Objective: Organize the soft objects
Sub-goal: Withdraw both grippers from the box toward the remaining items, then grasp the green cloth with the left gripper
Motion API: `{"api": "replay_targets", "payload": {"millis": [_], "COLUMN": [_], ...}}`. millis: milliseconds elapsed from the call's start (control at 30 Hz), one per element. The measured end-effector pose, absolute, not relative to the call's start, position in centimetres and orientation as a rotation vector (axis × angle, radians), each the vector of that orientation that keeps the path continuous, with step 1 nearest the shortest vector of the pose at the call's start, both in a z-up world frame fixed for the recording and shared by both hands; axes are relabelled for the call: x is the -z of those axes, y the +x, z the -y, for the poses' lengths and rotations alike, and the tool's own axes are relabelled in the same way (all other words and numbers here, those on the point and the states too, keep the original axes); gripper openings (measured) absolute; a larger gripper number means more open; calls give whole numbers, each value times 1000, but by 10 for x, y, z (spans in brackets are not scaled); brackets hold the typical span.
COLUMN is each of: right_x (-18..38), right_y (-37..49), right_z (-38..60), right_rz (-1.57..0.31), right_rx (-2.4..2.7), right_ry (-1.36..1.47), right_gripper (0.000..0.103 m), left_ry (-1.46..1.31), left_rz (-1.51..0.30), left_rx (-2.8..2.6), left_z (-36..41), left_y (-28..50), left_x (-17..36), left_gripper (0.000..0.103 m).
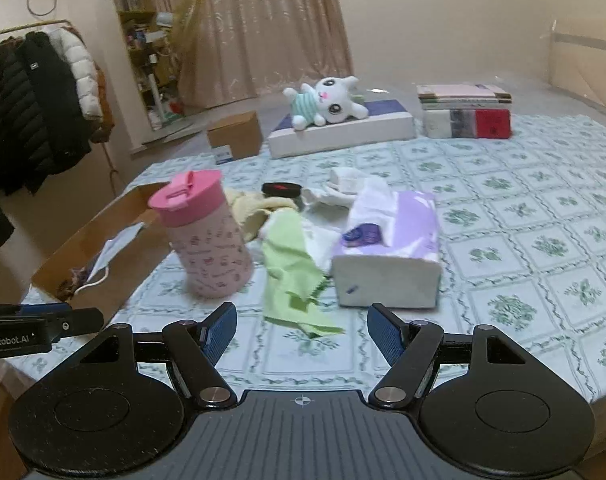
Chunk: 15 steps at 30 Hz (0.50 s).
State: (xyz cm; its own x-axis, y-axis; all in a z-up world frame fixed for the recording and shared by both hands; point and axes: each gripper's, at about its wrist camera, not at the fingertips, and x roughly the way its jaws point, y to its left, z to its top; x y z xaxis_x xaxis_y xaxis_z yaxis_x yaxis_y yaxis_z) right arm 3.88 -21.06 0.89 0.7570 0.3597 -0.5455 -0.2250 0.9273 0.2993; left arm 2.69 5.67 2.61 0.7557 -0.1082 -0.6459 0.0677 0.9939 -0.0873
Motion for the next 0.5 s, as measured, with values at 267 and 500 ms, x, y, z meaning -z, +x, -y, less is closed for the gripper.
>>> {"api": "replay_targets", "payload": {"millis": [267, 500], "right_x": [0, 15], "right_y": [41, 53], "right_z": [229, 244], "right_rz": [-640, -669], "right_rx": [-296, -264], "right_ry": [239, 240], "right_gripper": [72, 72], "left_ry": [-51, -51], "left_rz": [-732, -756], "left_rx": [120, 152], "left_z": [-29, -6], "left_y": [44, 68], "left_x": [-14, 0], "left_gripper": [53, 53]}}
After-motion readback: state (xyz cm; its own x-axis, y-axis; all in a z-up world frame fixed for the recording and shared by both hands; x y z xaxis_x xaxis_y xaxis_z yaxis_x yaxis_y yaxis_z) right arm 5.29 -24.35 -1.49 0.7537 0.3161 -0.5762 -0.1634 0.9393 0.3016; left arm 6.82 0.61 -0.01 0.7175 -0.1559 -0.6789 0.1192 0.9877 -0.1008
